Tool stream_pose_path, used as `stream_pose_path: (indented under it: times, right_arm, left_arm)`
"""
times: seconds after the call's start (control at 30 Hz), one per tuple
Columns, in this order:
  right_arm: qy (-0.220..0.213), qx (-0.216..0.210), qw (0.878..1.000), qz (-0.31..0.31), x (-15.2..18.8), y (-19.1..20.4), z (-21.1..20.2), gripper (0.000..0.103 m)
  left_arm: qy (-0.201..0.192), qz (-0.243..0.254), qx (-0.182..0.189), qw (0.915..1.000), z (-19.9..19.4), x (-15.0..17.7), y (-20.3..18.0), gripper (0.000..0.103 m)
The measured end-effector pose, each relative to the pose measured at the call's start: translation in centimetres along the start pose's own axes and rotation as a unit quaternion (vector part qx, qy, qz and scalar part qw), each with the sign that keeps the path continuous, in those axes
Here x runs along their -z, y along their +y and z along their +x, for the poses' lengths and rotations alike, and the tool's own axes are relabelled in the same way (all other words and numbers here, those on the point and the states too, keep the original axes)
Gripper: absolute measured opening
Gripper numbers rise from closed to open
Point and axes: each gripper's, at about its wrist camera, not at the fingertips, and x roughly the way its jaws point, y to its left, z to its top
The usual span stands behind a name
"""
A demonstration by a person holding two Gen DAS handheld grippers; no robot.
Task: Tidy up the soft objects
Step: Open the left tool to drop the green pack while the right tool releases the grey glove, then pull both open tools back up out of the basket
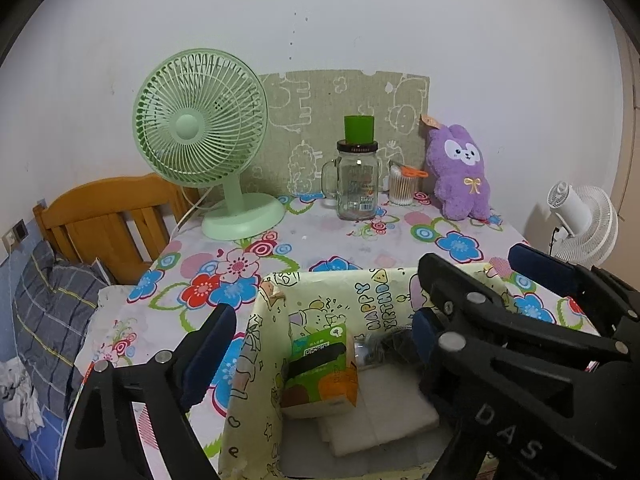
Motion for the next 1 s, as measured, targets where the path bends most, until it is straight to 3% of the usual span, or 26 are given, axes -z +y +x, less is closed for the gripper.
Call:
stream_pose_path:
  times: [0.07,0.37,1.0]
  right_arm:
    - [-0.005,-0.003,1.0,-0.001,-0.1,0.1,-0.5,0.086]
    - [-0.022,0.004,1.0,-0.003,-0.2,0.1,-3.2,0.101]
    - [-0.042,-0.003,0.999,-0.003,0.6,0.2,-9.6,0.103]
  left_arm:
    - [-0.004,0.001,-0.001,1.0,-0.4,-0.1,-0.2,0.093]
    - [-0.022,0.001,-0.008,0.9997,-2.7,-0.2,-0.6,0.101]
    - [-0.05,0.007,0.014,0.9986,-8.0,0.5,-2.2,0.103]
